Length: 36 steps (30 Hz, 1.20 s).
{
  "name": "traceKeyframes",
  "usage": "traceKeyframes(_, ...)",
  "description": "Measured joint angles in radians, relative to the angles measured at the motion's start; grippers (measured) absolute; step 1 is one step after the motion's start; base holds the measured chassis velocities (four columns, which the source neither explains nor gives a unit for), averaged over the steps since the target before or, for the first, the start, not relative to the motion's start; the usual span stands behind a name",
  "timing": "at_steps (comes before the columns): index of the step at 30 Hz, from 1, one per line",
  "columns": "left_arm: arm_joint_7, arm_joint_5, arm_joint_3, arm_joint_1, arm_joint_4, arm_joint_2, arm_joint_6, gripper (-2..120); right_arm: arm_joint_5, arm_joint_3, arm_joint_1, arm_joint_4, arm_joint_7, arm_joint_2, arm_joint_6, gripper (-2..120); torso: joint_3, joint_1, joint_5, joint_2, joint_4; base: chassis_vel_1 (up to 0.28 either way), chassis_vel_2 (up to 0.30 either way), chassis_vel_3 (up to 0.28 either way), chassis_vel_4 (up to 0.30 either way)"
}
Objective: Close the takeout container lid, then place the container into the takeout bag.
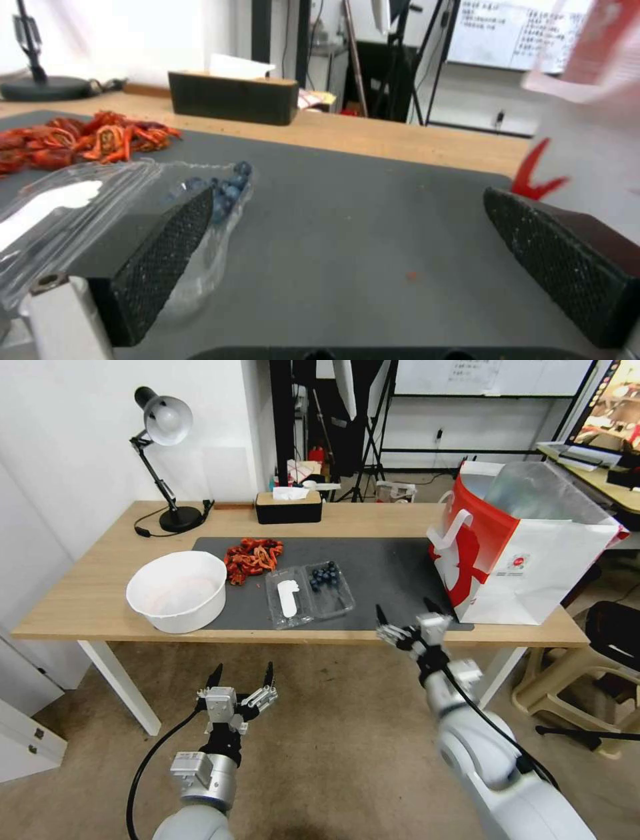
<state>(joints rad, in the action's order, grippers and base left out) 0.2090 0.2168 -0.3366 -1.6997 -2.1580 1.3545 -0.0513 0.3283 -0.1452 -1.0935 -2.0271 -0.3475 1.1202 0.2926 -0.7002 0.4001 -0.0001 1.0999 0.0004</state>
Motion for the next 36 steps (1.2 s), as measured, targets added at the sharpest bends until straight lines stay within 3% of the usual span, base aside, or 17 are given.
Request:
traceKeyframes(1,0.0,0.0,0.0,0.0,0.0,0.0,0.0,100,0.0,0.0,0.0,0.0,0.0,0.0,0.0,100,0.0,0.0,0.0,0.0,0.0,0.0,0.0,0.0,0.0)
traceKeyframes(8,0.001,0.003,-0.003,0.007,0.01,0.004,-0.001,100,0.217,0.142,0.237,0.047,-0.154,-0.009,0.306,100,0.0,0.0,-0.0001,0.0,-0.0003,0.0,0.0,0.0,0.0)
traceKeyframes(12,0.003,0.011,-0.007,0.015,0.015,0.002,-0.001,100,0.292,0.195,0.335,0.084,-0.19,-0.002,0.38,100,0.0,0.0,0.0001,0.0,-0.0002,0.0,0.0,0.0,0.0)
traceKeyframes(19,0.006,0.018,-0.008,0.022,0.028,0.001,-0.001,100,0.352,0.263,0.428,0.156,-0.235,0.006,0.448,100,0.0,0.0,0.0001,0.0,-0.0005,0.0,0.0,0.0,0.0)
traceKeyframes(36,0.015,0.028,-0.01,0.035,0.039,-0.008,-0.003,100,0.453,0.348,0.516,0.294,-0.274,0.034,0.446,100,0.0,0.0,0.0,0.0,-0.0004,0.0,0.0,0.0,0.0)
